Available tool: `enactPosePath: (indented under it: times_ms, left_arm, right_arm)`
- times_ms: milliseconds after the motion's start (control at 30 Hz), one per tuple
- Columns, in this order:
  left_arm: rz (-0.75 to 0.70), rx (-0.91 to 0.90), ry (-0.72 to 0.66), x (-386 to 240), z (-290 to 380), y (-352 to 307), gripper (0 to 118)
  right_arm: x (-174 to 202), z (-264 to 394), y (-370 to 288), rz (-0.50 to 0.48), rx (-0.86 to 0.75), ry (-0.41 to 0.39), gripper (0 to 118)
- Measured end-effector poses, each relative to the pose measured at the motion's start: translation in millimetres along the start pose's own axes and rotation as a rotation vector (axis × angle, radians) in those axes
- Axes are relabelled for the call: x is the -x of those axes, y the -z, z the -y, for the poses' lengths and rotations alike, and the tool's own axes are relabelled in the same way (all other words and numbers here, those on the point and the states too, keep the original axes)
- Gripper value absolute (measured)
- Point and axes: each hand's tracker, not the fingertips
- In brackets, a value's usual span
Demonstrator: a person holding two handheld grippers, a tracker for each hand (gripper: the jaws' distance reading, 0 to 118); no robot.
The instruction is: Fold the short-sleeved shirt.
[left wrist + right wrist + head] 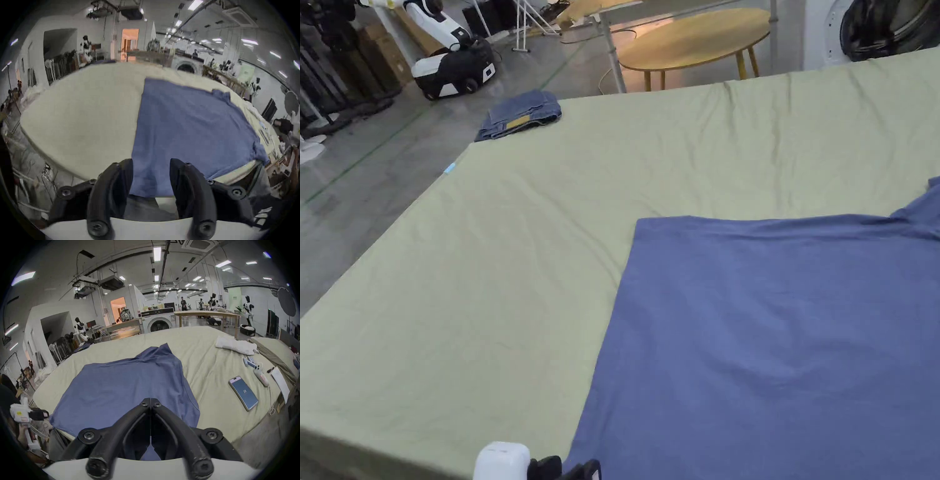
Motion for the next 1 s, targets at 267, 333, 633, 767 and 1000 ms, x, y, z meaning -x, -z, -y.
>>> enactPosePath:
  times_ms: [267,333,633,767,1000]
  left_arm:
    - [-0.096,0.069,0.019,-7.2,3.8,25.2,0]
    - [-0.088,0.079,0.004,-10.2,5.9,33.8,0]
    - [-0.083,0.124,0.004,-21.5,-4.0,27.9,0]
    - [-0.09,0.118,-0.012,-26.0,-4.4,24.2,0]
    - [-0.096,0.12,-0.008,-32.8,-6.9,19.8,0]
  right_arm:
    - [-17.7,8.9,-7.8,0.073,0.009,0.014,0]
    - [-21.4,11.3,-9.9,0.101,0.021,0.027,0]
    - [-67.4,29.3,-35.6,0.234,0.05,0.105,67]
    - [-67.9,55.9,-28.4,0.209,0.152,0.146,67]
    - [-76.2,104.6,8.7,0.286,0.381,0.222,66]
